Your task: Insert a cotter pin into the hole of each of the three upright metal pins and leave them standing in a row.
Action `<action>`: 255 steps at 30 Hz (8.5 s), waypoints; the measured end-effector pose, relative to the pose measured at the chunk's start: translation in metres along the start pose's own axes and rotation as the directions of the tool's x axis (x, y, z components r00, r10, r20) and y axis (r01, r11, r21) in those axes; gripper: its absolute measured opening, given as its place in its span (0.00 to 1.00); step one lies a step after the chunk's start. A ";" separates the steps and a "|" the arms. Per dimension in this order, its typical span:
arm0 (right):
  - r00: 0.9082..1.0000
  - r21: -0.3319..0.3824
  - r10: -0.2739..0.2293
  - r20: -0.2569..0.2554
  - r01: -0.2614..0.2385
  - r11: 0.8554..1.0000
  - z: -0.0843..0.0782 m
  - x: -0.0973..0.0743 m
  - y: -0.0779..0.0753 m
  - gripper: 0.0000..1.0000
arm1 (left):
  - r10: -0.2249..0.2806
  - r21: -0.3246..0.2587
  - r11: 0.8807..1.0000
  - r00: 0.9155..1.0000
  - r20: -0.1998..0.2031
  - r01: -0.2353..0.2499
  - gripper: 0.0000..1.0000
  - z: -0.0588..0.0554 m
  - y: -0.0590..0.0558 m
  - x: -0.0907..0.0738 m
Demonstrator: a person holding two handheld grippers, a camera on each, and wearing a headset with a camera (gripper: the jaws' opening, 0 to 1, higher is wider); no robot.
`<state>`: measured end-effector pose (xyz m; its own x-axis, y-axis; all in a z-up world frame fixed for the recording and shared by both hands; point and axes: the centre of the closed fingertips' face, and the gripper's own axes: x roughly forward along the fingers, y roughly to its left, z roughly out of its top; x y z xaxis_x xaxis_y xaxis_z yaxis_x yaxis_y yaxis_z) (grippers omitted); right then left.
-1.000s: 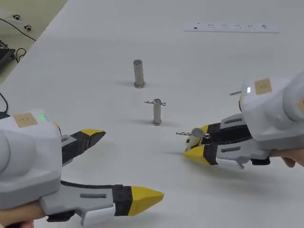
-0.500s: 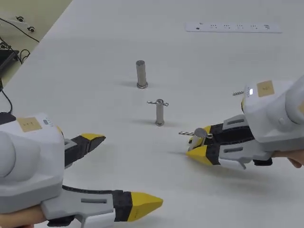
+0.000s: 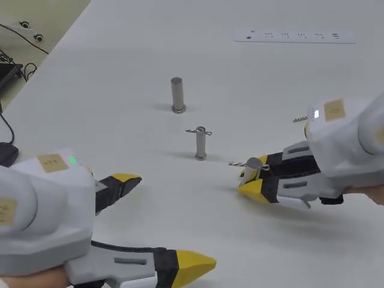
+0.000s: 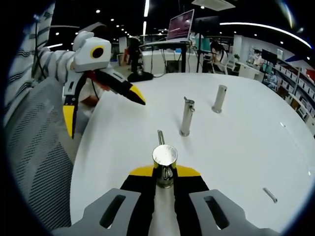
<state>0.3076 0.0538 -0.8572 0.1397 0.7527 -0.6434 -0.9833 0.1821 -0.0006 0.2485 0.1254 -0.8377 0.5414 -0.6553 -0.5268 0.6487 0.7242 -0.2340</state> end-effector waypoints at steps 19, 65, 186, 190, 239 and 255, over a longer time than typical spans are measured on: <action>1.000 -0.055 0.009 0.023 -0.007 0.998 0.008 0.000 -0.045 0.13 | 0.012 -0.068 0.998 0.999 0.037 -0.009 0.99 0.012 0.000 -0.003; 0.977 0.132 -0.004 0.215 -0.025 0.991 0.026 -0.043 -0.052 0.44 | 0.017 -0.131 0.991 0.997 0.077 -0.007 0.92 0.009 -0.007 -0.007; 0.949 0.508 -0.289 0.125 0.189 0.840 -0.050 -0.145 0.020 0.92 | 0.283 0.052 0.955 0.948 0.142 -0.293 0.12 0.123 0.170 0.096; 0.948 0.507 -0.292 0.124 0.192 0.840 -0.050 -0.145 0.021 0.91 | 0.299 0.050 0.950 0.943 0.144 -0.308 0.11 0.123 0.169 0.096; 0.937 0.490 -0.320 0.142 0.214 0.845 -0.046 -0.146 0.021 0.91 | 0.238 0.018 0.970 0.965 0.107 -0.241 0.11 0.093 0.040 0.023; 0.946 0.494 -0.298 0.128 0.200 0.846 -0.048 -0.143 0.025 0.91 | 0.208 0.039 0.977 0.978 0.017 -0.208 0.11 0.066 0.014 0.064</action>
<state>0.2578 -0.0800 -0.8022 0.4402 0.7386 -0.5106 -0.7464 0.6171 0.2491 0.3274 0.0795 -0.8203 0.6734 -0.4942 -0.5499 0.5421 0.8358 -0.0872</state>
